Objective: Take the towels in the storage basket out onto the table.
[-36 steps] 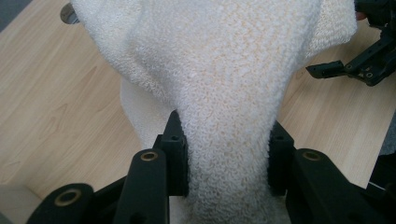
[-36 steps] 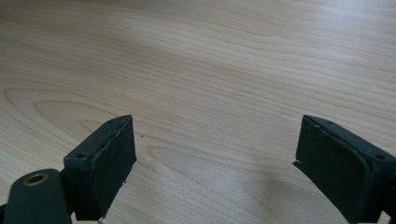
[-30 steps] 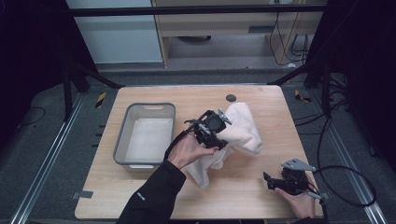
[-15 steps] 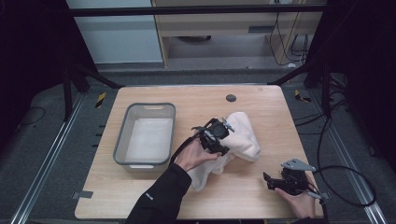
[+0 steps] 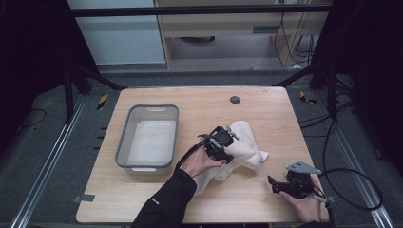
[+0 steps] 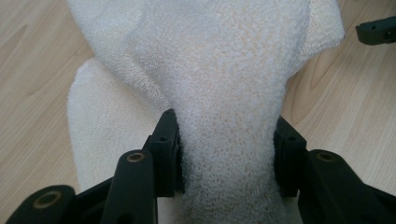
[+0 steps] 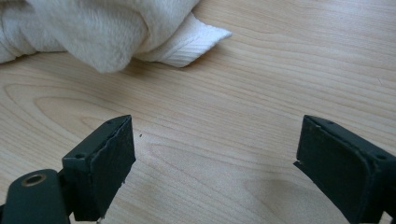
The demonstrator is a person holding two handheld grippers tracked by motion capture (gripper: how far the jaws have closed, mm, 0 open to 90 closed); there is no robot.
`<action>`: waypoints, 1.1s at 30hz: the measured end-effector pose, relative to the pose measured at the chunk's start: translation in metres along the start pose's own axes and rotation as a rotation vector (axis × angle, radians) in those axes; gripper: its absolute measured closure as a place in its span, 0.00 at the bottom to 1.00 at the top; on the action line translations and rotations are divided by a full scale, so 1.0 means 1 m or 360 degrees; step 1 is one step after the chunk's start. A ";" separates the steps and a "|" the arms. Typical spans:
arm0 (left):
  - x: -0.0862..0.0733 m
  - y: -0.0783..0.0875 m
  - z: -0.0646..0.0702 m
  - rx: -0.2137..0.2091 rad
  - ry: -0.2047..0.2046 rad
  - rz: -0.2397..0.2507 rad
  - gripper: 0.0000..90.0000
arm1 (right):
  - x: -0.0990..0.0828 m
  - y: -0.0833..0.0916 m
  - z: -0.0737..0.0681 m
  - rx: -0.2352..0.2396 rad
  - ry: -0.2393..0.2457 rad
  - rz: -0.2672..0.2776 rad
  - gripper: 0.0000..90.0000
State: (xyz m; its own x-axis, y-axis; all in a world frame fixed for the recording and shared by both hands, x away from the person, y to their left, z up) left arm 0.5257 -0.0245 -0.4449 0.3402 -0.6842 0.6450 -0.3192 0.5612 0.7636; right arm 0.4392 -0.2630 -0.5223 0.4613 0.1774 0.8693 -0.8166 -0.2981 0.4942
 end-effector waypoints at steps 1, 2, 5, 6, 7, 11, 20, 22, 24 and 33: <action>-0.001 -0.001 0.000 -0.0001 0.0001 0.0000 0.59 | 0.000 0.000 0.000 0.0001 0.0002 -0.0002 0.13; -0.002 -0.001 0.000 -0.0005 0.0007 0.0007 0.59 | 0.000 0.000 0.000 0.0001 0.0002 -0.0002 0.13; -0.005 -0.003 -0.001 -0.0011 0.0017 0.0010 0.56 | 0.000 0.000 0.000 0.0002 0.0004 -0.0002 0.12; -0.006 -0.003 0.000 -0.0012 0.0025 0.0008 0.56 | 0.000 0.000 0.000 0.0002 0.0004 -0.0002 0.12; -0.007 -0.004 0.000 -0.0012 0.0024 0.0006 0.51 | 0.000 0.000 0.000 0.0003 0.0005 -0.0002 0.12; -0.012 -0.008 -0.001 -0.0003 0.0024 -0.0014 0.44 | 0.000 0.000 0.000 0.0006 -0.0003 0.0000 0.12; -0.016 0.000 -0.006 -0.0009 0.0078 0.0066 0.31 | 0.000 0.000 0.000 0.0002 -0.0005 -0.0002 0.11; -0.016 0.006 -0.005 -0.0014 0.0087 0.0102 0.29 | 0.000 0.000 0.001 0.0001 -0.0001 0.0000 0.11; -0.016 0.013 -0.005 -0.0007 0.0086 0.0143 0.26 | 0.000 0.000 0.001 0.0001 -0.0001 0.0001 0.11; -0.023 0.051 -0.005 0.0069 0.0071 0.0313 0.24 | 0.000 0.000 0.001 0.0001 -0.0002 0.0006 0.11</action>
State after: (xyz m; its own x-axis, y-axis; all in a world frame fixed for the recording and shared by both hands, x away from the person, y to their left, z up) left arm 0.5061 0.0226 -0.4204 0.3063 -0.5415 0.7829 -0.4209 0.6607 0.6216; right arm 0.4396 -0.2642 -0.5223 0.4585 0.1753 0.8712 -0.8182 -0.2993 0.4908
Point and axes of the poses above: each handheld gripper's, and its own axes: y roughly backward along the jaws, x roughly out of its top, z roughly to its right, the point moved 4 cm from there along -y, roughly forward along the jaws, and after that the axes turned 11 degrees about z, right-handed, at the moved point
